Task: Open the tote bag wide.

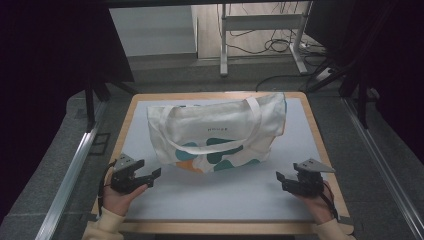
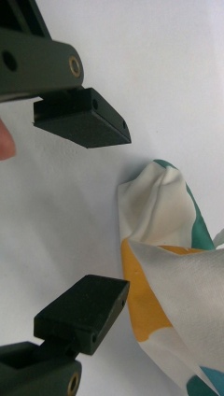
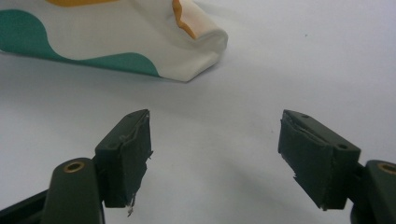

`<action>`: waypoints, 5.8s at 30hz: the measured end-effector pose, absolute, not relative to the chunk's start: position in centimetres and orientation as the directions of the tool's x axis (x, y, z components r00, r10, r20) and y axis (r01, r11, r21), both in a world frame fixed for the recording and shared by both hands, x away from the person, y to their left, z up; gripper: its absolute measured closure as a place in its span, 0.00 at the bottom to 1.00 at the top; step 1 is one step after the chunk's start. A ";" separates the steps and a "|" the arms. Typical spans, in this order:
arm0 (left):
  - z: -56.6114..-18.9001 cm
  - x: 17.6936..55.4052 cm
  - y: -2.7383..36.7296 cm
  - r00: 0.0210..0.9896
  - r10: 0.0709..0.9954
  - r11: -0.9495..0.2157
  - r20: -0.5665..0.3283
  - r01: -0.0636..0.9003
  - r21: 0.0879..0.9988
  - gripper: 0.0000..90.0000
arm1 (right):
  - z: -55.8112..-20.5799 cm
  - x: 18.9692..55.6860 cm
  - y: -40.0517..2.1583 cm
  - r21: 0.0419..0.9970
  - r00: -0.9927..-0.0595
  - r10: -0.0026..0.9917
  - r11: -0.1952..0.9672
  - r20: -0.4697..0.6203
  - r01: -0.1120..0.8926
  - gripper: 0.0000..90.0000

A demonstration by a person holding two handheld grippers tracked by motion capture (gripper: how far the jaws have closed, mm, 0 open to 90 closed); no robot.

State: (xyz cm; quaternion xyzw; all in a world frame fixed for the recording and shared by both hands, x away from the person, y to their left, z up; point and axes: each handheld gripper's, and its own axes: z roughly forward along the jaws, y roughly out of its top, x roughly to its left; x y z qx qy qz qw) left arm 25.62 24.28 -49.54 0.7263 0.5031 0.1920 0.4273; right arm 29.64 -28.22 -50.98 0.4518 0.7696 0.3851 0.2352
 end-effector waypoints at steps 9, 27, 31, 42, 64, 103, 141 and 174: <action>-48.6 25.5 24.7 0.420 0.893 -0.105 -0.164 0.547 0.830 0.27 | -50.8 29.4 -28.0 0.807 -0.477 0.879 0.289 -0.010 0.515 0.28; -46.5 26.2 24.7 0.429 0.889 -0.101 -0.161 0.527 0.844 0.26 | -47.2 30.1 -28.1 0.855 -0.503 0.864 0.242 0.025 0.458 0.29; -46.0 26.3 24.6 0.433 0.887 -0.103 -0.159 0.522 0.847 0.26 | -46.5 30.5 -27.9 0.860 -0.510 0.860 0.241 0.025 0.449 0.30; -44.8 26.9 24.5 0.447 0.881 -0.106 -0.154 0.503 0.858 0.26 | -44.7 31.5 -27.8 0.875 -0.523 0.851 0.217 0.047 0.433 0.31; -42.6 28.4 24.3 0.464 0.871 -0.110 -0.162 0.505 0.856 0.26 | -40.6 34.1 -28.0 0.889 -0.547 0.836 0.218 0.042 0.402 0.35; -42.1 29.9 22.6 0.542 0.829 -0.151 -0.137 0.453 0.879 0.89 | -39.1 36.9 -26.1 0.911 -0.600 0.799 0.277 -0.041 0.307 0.93; -44.4 27.5 22.5 0.575 0.811 -0.189 -0.110 0.435 0.880 0.91 | -42.8 33.1 -26.9 0.936 -0.612 0.790 0.237 -0.031 0.259 0.95; -47.0 27.1 22.1 0.586 0.804 -0.232 -0.099 0.463 0.856 0.93 | -46.2 32.8 -26.4 0.913 -0.616 0.788 0.264 -0.018 0.312 0.95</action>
